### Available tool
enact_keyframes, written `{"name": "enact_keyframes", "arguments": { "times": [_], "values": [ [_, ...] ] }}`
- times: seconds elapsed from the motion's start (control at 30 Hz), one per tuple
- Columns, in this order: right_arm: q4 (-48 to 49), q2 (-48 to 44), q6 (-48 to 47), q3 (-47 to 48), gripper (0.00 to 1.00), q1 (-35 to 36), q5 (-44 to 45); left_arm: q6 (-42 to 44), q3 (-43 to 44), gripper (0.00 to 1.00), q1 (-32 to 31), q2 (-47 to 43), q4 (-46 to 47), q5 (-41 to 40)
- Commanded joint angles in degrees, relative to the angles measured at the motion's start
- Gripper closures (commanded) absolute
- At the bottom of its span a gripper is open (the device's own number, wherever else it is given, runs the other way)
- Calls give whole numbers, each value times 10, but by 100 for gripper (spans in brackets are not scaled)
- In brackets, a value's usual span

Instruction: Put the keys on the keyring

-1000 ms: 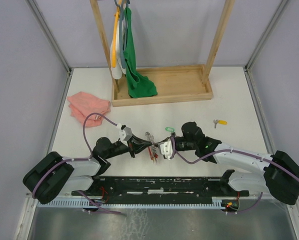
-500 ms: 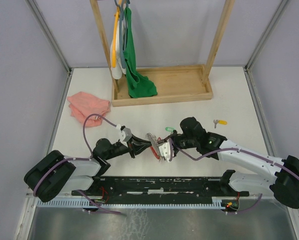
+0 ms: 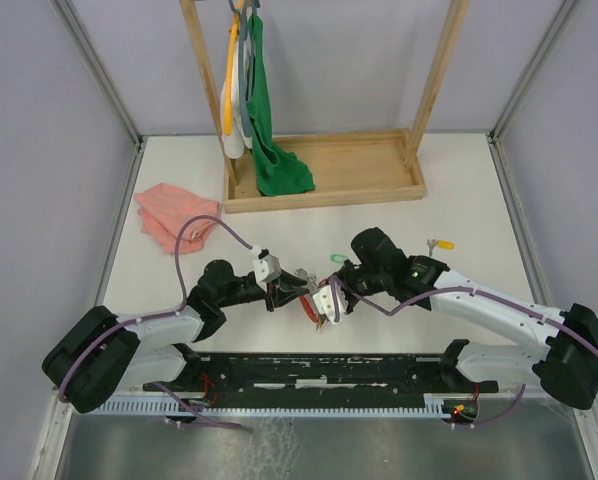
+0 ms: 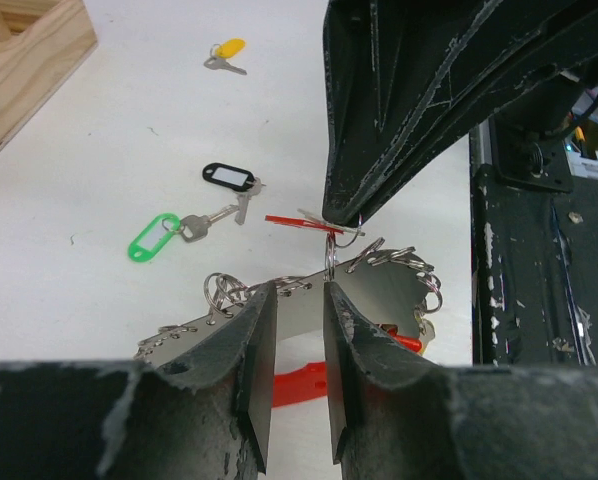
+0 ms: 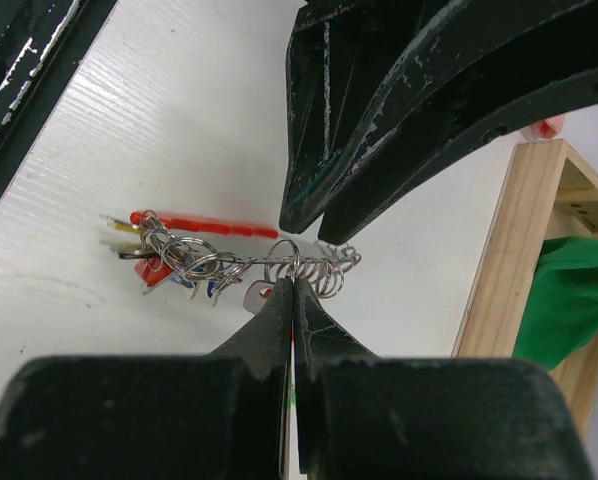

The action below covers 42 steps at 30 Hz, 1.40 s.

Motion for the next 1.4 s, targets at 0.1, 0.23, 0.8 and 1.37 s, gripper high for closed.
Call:
{"name": "enact_keyframes", "arguments": {
  "times": [0.1, 0.23, 0.8, 1.37],
  "values": [
    [4, 9, -14, 39, 99, 5, -16, 56, 42, 66, -1, 28, -12, 74],
    [6, 13, -12, 39, 99, 5, -17, 58, 44, 65, -3, 27, -13, 82],
    [16, -14, 16, 19, 99, 11, 15, 88, 75, 97, -21, 54, -81, 56],
    [264, -73, 144, -177, 99, 10, 44, -73, 0, 97, -25, -5, 122, -3]
  ]
}}
